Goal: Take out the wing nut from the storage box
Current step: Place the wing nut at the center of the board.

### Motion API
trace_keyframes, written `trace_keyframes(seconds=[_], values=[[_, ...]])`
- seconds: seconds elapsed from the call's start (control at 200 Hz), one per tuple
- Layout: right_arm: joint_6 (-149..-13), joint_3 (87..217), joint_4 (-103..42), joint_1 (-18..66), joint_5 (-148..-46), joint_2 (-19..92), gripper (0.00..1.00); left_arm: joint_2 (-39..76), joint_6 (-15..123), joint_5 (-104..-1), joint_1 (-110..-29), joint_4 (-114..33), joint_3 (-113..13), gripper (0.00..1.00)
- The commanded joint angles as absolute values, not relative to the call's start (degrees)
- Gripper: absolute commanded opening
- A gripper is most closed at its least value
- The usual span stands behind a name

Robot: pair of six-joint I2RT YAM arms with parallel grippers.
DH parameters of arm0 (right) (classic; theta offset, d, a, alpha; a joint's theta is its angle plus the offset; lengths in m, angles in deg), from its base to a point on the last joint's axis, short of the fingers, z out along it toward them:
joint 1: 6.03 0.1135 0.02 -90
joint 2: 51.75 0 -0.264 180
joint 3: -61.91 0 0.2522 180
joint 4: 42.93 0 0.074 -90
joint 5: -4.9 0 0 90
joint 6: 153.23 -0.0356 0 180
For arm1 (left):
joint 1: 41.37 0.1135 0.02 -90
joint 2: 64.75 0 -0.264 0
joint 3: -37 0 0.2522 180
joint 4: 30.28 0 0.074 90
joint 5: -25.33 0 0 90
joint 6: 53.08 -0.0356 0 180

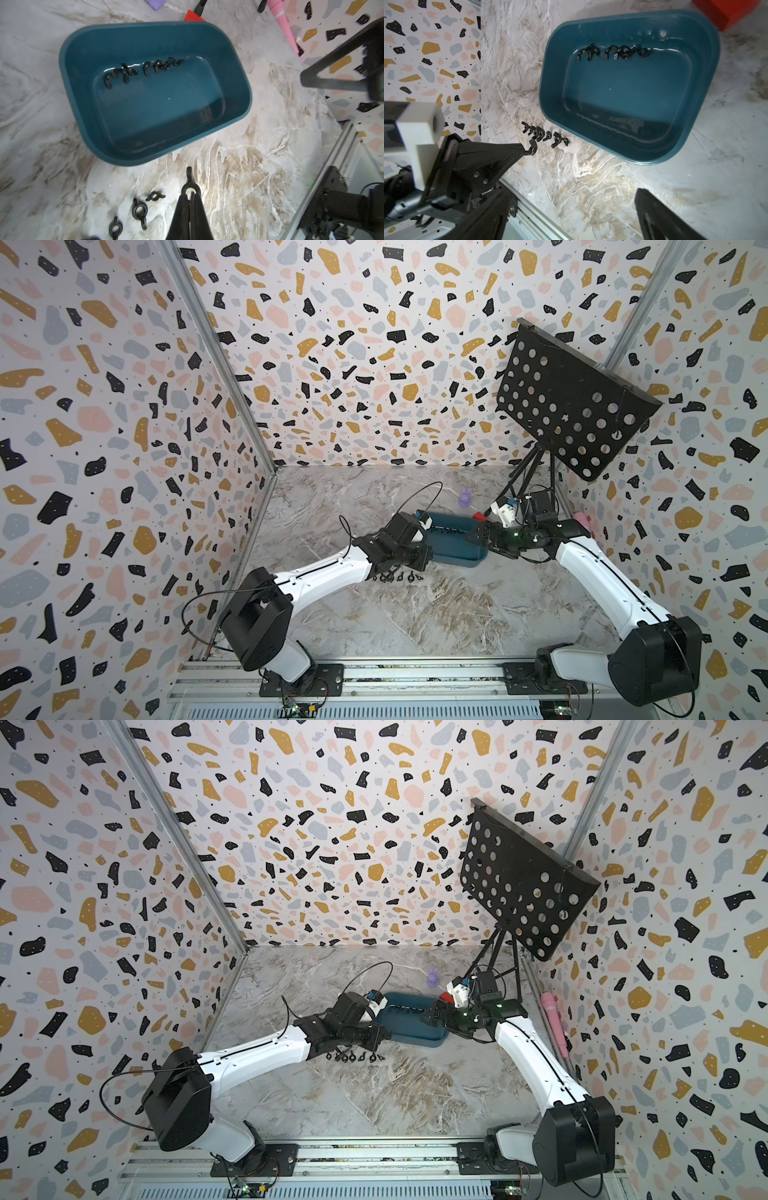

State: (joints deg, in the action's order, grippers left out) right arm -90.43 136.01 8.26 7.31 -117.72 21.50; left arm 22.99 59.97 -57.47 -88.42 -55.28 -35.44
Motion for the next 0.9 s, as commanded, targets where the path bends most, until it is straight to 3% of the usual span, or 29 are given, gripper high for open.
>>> trace_keyframes(seconds=[0.0, 0.375, 0.891], values=[[-90.6, 135.6, 9.9, 7.4, -117.2, 19.2, 1.0, 21.7, 60.8, -66.2, -90.8, -50.7, -32.6, 0.0], [-89.9, 133.6, 12.0, 7.4, -118.1, 18.0, 1.0, 27.0, 63.0, -74.4, -98.0, -44.9, -28.3, 0.0], [-89.4, 132.5, 14.1, 7.4, -118.1, 16.6, 1.0, 34.5, 64.0, -78.2, -98.9, -42.1, -29.7, 0.0]])
